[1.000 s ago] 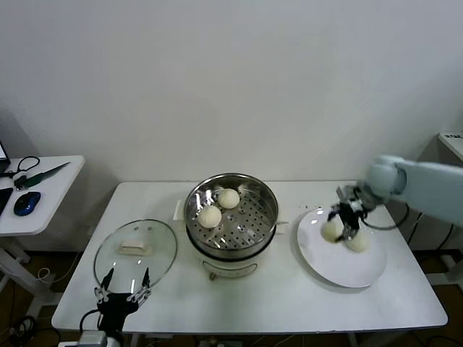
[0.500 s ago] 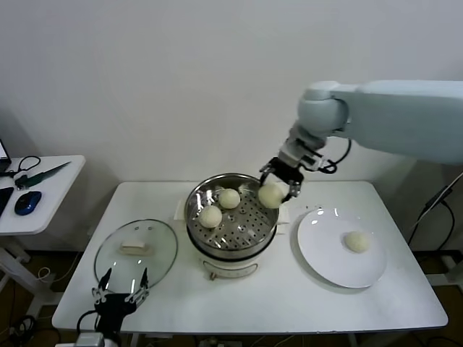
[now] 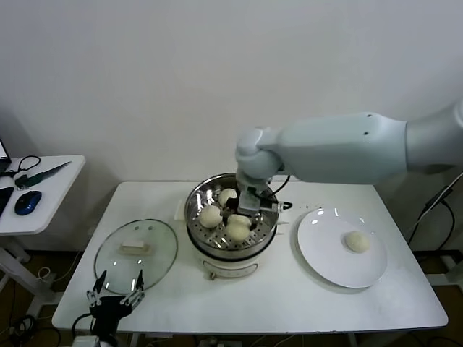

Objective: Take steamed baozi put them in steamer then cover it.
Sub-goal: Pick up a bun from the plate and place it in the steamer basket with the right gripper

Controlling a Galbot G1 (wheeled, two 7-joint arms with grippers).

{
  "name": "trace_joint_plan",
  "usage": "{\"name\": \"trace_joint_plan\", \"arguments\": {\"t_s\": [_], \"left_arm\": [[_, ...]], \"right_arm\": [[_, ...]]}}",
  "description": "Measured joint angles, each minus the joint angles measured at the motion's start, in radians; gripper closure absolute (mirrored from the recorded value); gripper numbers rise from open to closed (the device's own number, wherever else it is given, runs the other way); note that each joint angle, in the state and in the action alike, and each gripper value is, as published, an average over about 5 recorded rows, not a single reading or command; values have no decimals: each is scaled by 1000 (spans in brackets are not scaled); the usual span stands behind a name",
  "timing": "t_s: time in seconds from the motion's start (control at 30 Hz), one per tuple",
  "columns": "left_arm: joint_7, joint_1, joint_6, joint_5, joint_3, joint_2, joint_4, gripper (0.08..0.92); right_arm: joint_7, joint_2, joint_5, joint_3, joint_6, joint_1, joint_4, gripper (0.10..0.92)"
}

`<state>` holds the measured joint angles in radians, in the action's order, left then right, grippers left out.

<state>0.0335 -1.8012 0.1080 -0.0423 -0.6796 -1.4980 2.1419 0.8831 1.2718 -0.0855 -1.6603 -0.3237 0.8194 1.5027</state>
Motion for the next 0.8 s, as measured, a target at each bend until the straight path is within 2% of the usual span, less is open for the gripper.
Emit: {"name": "trace_joint_plan", "arguments": {"t_s": [0.27, 0.47, 0.63, 0.8], "left_arm": [[2, 0, 1, 4, 0, -3, 0, 177], [3, -1, 3, 5, -4, -4, 1, 177], [3, -1, 5, 5, -2, -5, 2, 177], [2, -2, 5, 3, -2, -5, 6, 177]], "right_arm": [[-33, 37, 68, 15, -16, -81, -59, 338], [-45, 42, 74, 25, -26, -100, -86, 231], [-34, 29, 38, 31, -44, -74, -91, 204], [3, -21, -59, 18, -42, -1, -102, 202]]}}
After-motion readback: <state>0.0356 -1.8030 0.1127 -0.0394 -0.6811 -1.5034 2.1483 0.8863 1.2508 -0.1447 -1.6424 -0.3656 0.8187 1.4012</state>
